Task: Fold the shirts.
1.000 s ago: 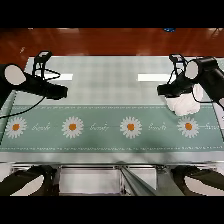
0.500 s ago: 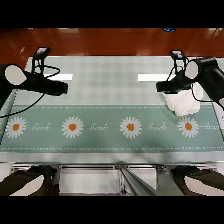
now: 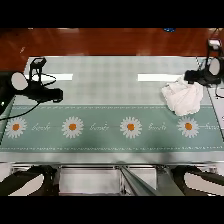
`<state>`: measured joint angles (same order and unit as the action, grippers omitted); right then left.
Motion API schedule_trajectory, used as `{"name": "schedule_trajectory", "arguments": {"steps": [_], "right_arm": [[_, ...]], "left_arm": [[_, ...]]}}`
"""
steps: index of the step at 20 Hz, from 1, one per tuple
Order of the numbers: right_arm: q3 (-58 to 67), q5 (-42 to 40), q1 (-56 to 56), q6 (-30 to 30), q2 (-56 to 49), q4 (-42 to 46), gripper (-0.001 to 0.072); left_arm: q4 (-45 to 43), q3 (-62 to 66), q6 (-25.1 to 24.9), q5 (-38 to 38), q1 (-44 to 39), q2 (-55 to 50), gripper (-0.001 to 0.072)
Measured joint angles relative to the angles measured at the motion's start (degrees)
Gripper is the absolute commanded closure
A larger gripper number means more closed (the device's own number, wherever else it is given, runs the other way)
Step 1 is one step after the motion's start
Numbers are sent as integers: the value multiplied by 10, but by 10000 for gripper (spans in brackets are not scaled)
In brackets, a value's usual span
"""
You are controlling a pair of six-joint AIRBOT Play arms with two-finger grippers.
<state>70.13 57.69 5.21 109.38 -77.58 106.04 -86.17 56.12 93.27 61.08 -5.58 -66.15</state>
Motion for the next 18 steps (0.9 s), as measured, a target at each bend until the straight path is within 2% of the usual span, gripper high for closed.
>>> {"name": "schedule_trajectory", "arguments": {"steps": [6,7,9,13,18], "right_arm": [[-41,-20,99,-7,-65,-122,307],[-42,-21,104,-14,-77,-140,394],[-45,-25,110,-33,-99,-180,668],[-16,6,113,-106,-117,-267,685],[128,57,114,-179,-59,-325,685]], "left_arm": [[-11,-63,28,-26,13,32,199],[-11,-68,31,-30,14,34,199],[-9,-74,32,-43,14,35,199],[-10,-74,25,-59,26,41,200],[-34,-59,16,-67,99,109,200]]}}
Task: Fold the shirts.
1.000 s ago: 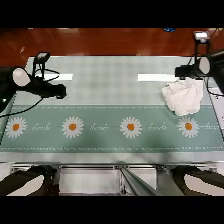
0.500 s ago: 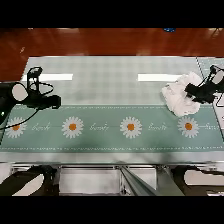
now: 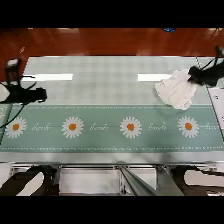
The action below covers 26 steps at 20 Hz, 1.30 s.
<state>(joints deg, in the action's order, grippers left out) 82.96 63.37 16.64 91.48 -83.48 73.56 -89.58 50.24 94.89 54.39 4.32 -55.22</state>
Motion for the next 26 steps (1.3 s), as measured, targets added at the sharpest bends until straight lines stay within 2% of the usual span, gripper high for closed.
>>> {"name": "schedule_trajectory", "arguments": {"steps": [4,8,12,16,18,22,26], "right_arm": [[100,5,-9,-37,83,-27,685],[177,7,-58,-59,148,-27,685],[266,5,-136,-67,173,-20,685],[336,-7,-206,-72,183,-5,685],[350,-6,-233,-76,189,-2,685],[344,48,-300,-80,195,-5,685],[240,69,-403,-78,196,-29,685]], "left_arm": [[9,0,0,9,33,82,200],[98,-31,-7,16,39,150,200],[201,-78,-43,24,2,176,200],[236,-99,-68,8,-38,183,200],[226,-103,-79,-10,-40,184,201],[202,-106,-84,-33,-14,185,201],[195,-106,-83,-32,4,185,200]]}}
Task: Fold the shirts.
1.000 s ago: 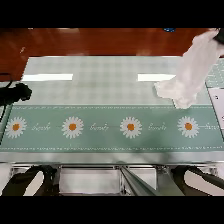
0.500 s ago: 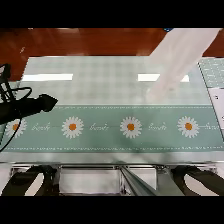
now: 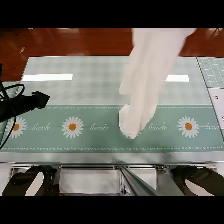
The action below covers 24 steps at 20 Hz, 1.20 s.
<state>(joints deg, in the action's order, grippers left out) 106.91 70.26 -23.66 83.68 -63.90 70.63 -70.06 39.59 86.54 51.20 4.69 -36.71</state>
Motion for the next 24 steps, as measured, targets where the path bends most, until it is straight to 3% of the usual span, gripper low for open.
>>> {"name": "schedule_trajectory", "arguments": {"steps": [5,9,10,11,15,18,24], "right_arm": [[-196,-77,-128,22,-23,-41,685],[-301,-164,-168,59,-91,-65,670],[-314,-183,-173,66,-114,-81,506],[-323,-196,-175,73,-134,-103,291],[-336,-211,-141,63,-170,-175,303],[-338,-166,-30,50,-125,-194,303],[-497,-101,276,49,59,-120,305]], "left_arm": [[3,0,0,13,5,0,200],[14,-1,0,17,6,0,200],[17,-1,0,17,6,0,200],[20,-1,0,16,6,0,200],[26,-1,-3,23,6,-1,200],[53,-7,-16,83,6,-17,200],[284,-72,-147,179,-1,-82,199]]}}
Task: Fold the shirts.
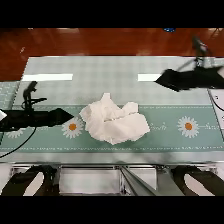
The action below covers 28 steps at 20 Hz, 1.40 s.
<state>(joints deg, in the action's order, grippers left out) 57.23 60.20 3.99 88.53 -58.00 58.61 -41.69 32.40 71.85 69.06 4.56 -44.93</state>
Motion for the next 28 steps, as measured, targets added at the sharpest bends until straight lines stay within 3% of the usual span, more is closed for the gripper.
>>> {"name": "schedule_trajectory", "arguments": {"steps": [4,9,10,11,12,20,26,28], "right_arm": [[-163,21,150,-24,94,6,305],[-275,31,210,-63,138,-26,305],[-285,35,215,-68,141,-29,305],[-292,40,218,-75,144,-33,304],[-297,48,220,-80,145,-34,304],[-373,82,180,-125,115,-114,304],[-378,-17,47,-145,-3,-216,311],[-357,-40,11,-153,-50,-244,370]], "left_arm": [[107,-15,-74,-21,-53,-70,199],[175,17,-135,-80,-154,-198,201],[181,31,-142,-83,-168,-223,284],[185,44,-146,-89,-177,-243,582],[186,58,-151,-91,-183,-262,686],[176,124,-165,-55,-156,-302,684],[168,130,-163,-34,-151,-305,684],[168,131,-160,-32,-150,-305,684]]}}
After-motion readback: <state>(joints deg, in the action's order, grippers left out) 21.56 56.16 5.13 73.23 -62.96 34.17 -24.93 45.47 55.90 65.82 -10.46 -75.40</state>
